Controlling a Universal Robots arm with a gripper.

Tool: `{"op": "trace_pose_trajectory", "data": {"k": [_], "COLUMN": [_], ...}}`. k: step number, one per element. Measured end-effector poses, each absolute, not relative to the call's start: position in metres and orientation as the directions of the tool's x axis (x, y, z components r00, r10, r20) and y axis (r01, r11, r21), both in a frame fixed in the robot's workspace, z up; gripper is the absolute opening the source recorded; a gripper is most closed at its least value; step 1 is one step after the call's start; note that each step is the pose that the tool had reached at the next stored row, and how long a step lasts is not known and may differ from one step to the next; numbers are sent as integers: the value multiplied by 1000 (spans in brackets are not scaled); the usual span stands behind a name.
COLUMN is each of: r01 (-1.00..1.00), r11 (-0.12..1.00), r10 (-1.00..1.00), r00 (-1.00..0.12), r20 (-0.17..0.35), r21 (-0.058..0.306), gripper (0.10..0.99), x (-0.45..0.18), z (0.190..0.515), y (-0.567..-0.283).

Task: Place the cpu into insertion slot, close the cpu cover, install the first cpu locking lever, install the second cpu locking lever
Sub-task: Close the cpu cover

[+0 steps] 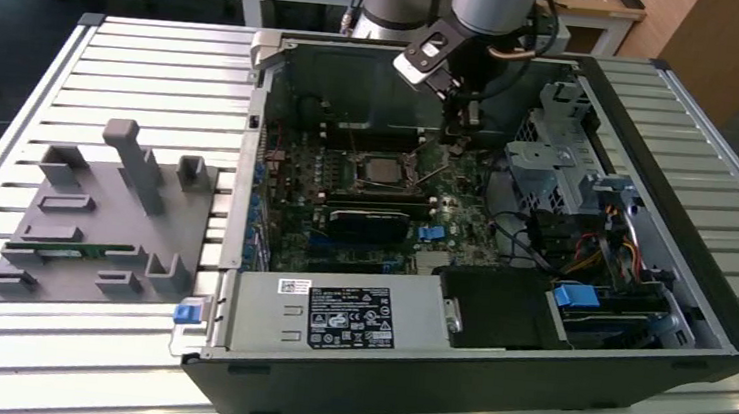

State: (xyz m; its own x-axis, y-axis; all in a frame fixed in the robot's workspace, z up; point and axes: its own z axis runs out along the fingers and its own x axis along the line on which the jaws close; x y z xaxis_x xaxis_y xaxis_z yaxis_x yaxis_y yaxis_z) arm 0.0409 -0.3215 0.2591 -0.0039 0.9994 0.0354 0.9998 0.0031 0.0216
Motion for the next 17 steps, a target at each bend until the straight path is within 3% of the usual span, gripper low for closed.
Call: {"op": "trace_pose_trajectory", "data": {"k": [17], "r01": [999], "r11": [-33], "r10": [999], "r00": [32], "r20": [35], "r21": [22], "gripper": [106], "x": [60], "z": [256], "y": [-320]}}
